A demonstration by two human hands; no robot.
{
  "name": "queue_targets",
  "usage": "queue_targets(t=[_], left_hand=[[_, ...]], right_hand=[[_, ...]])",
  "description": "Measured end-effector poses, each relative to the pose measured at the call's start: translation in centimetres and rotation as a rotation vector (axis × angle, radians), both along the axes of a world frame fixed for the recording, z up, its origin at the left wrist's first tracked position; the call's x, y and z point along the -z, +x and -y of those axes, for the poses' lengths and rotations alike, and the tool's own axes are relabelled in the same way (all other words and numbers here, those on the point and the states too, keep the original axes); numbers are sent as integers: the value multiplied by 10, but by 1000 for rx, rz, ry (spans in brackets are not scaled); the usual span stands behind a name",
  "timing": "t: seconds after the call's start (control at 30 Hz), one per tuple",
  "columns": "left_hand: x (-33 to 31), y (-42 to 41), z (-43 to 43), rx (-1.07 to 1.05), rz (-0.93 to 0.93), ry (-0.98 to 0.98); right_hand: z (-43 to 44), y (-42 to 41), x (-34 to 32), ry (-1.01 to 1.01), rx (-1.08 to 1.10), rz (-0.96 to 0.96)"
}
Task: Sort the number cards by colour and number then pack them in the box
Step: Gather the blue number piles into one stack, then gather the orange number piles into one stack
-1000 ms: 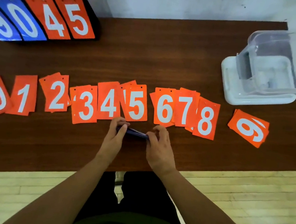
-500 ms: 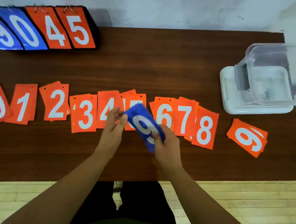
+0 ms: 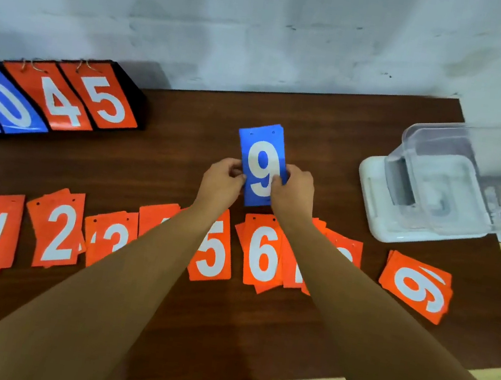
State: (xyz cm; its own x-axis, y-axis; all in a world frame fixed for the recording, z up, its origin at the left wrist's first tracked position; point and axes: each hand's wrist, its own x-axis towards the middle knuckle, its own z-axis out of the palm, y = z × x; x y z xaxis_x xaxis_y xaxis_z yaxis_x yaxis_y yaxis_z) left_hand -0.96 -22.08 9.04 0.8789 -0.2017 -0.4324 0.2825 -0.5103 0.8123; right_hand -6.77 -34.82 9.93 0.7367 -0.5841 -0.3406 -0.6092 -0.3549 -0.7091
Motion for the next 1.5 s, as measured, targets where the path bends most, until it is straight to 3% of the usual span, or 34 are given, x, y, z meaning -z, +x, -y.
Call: queue_targets(t=[0.23,0.5,0.7,0.97,1.13,1.3,1.5], left_hand=[[40,35,11,91,161,312],[35,53,-19,181,223,385],[-34,50,-126,118,257,417],[-101,25,-312,-185,247,459],[-93,7,-426,-339,177,460],[-59,5,-517,-349,59,475],[-8,24,-569,-372,-12,517]], right_hand=[[0,37,46,-157,-42,-144],[-9,32,34,-299,-51,-184],[-54,32,-29,-293,-196,-60],[-196,53,-102,-229,-458,7],[-301,57,-101,-219,-580,-11],[-394,62,-72,-204,-682,-96],[-470,69,-26,-258,-819,-180]])
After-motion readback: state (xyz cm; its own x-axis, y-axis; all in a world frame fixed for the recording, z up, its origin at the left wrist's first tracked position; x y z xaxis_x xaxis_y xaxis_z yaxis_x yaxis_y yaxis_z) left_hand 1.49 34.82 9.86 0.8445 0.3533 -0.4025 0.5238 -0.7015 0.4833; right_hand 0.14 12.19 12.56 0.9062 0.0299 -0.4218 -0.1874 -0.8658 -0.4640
